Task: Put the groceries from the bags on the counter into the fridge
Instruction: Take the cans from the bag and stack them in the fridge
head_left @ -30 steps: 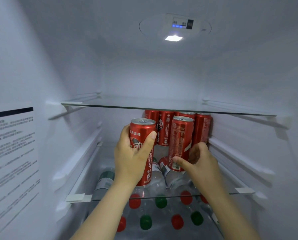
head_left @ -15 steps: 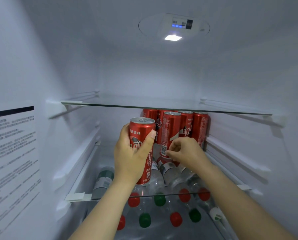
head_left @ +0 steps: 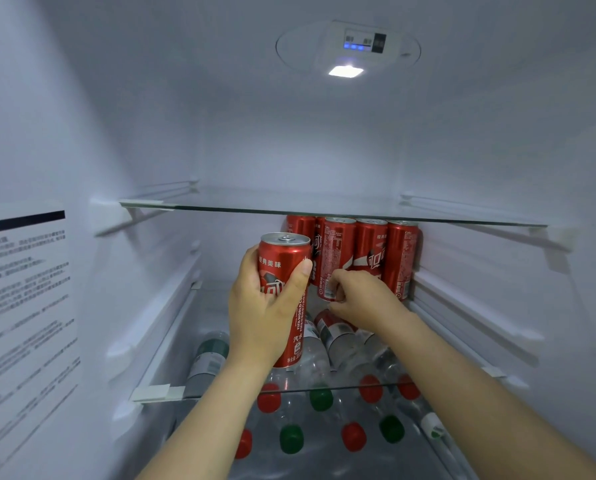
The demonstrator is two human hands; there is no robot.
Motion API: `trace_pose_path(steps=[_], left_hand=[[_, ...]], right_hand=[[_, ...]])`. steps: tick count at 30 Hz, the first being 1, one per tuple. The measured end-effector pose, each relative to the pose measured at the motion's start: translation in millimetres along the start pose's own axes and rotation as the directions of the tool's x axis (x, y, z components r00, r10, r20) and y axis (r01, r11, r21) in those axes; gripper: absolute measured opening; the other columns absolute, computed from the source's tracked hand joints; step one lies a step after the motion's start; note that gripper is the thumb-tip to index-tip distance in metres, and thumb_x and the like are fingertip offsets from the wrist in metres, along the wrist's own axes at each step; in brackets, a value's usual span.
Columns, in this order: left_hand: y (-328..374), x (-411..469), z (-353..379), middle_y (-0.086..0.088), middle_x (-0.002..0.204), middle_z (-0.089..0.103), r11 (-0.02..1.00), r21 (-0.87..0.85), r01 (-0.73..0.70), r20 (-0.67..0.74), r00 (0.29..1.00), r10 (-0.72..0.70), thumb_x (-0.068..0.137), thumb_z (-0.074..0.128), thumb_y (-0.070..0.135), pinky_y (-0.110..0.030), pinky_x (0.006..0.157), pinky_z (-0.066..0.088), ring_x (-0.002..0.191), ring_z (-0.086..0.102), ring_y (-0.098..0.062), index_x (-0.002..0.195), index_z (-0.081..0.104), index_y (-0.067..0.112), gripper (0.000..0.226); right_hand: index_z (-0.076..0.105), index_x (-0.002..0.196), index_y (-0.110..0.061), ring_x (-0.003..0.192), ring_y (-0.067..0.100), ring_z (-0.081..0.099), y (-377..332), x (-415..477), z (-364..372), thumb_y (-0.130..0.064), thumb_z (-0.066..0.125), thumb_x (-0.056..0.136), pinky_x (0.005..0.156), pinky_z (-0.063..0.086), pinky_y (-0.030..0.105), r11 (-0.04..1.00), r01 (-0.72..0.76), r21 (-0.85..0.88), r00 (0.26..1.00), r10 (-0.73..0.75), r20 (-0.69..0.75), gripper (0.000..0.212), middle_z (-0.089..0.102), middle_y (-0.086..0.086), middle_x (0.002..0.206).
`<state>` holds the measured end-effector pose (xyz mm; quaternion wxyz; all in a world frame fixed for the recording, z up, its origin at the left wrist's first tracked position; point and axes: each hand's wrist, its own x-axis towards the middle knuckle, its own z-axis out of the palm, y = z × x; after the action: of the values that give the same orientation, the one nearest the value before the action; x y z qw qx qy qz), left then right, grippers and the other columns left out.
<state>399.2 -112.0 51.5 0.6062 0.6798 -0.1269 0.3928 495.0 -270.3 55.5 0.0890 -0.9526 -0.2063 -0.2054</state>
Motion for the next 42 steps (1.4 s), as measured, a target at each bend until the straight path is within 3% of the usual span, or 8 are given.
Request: trace_pose_path(steps=[5,12,19,25,30,35,39,42], left_hand=[[-3,1,0,0.015,0.09,0.064,1.0,-0.005,-0.006,0.009,1.0,0.006,0.074,0.059,0.051,-0.005,0.065,0.048,0.083,0.063,0.006,0.109,0.053,0.026,0.044],[-4,2,1,0.016,0.088,0.063,1.0,-0.007,0.005,0.016,1.0,-0.005,0.073,0.058,0.051,-0.003,0.063,0.046,0.08,0.062,0.009,0.1,0.05,0.038,0.032],[-6,9,8,0.018,0.097,0.061,0.996,0.028,0.082,0.084,0.993,-0.084,0.074,0.057,0.055,-0.008,0.061,0.046,0.083,0.062,0.004,0.117,0.045,0.034,0.05],[-21,38,27,0.013,0.108,0.057,0.964,0.189,0.185,0.186,0.958,-0.22,0.08,0.06,0.059,-0.024,0.075,0.045,0.096,0.058,-0.008,0.132,0.038,0.029,0.063],[-31,64,36,0.007,0.114,0.06,0.905,0.373,0.202,0.228,0.926,-0.3,0.077,0.056,0.069,-0.035,0.082,0.05,0.097,0.059,-0.014,0.123,0.041,0.029,0.063],[-38,83,41,-0.006,0.126,0.055,0.803,0.562,0.196,0.203,0.909,-0.364,0.051,0.042,0.093,-0.049,0.091,0.051,0.108,0.059,-0.027,0.129,0.039,0.028,0.102],[-38,77,46,-0.007,0.123,0.054,0.764,0.619,0.181,0.128,0.937,-0.326,0.072,0.046,0.081,-0.044,0.087,0.051,0.106,0.058,-0.027,0.129,0.041,0.024,0.081],[-48,62,45,-0.003,0.123,0.052,0.802,0.579,0.149,0.091,0.965,-0.245,0.077,0.057,0.069,-0.043,0.086,0.052,0.103,0.059,-0.022,0.129,0.043,0.024,0.07]], right_hand=[[0.057,0.103,-0.018,0.085,0.015,0.061,0,5,0,-0.025,0.063,0.086,0.072,0.055,0.031,0.997,0.029,-0.073,0.999,-0.031,-0.032,0.019,0.066,-0.002,0.099],[0.059,0.116,-0.026,0.094,0.007,0.06,13,-25,-12,-0.034,0.068,0.085,0.084,0.054,0.029,0.998,-0.034,0.047,0.999,0.035,-0.016,0.033,0.064,-0.01,0.108],[0.066,0.101,-0.027,0.083,-0.003,0.058,29,-63,-12,-0.03,0.07,0.085,0.08,0.055,0.024,0.971,-0.154,0.182,0.987,0.161,-0.028,0.017,0.064,-0.016,0.09],[0.066,0.095,-0.03,0.08,-0.006,0.056,30,-68,-8,-0.028,0.069,0.085,0.068,0.043,0.011,0.951,-0.156,0.268,0.982,0.179,-0.064,0.011,0.062,-0.018,0.088],[0.066,0.095,-0.03,0.08,-0.006,0.055,32,-69,-6,-0.029,0.069,0.085,0.068,0.045,0.013,0.935,-0.17,0.311,0.978,0.199,-0.066,0.01,0.061,-0.018,0.086],[0.067,0.095,-0.026,0.08,-0.004,0.056,32,-69,-7,-0.027,0.07,0.085,0.071,0.045,0.014,0.925,-0.174,0.337,0.974,0.212,-0.079,0.01,0.063,-0.017,0.088],[0.069,0.094,-0.025,0.08,-0.004,0.056,32,-69,-8,-0.026,0.069,0.084,0.071,0.044,0.014,0.925,-0.168,0.341,0.975,0.206,-0.081,0.01,0.064,-0.016,0.088],[0.07,0.095,-0.024,0.079,-0.004,0.056,32,-69,-7,-0.026,0.069,0.084,0.07,0.044,0.012,0.926,-0.162,0.341,0.976,0.202,-0.085,0.011,0.064,-0.016,0.088]])
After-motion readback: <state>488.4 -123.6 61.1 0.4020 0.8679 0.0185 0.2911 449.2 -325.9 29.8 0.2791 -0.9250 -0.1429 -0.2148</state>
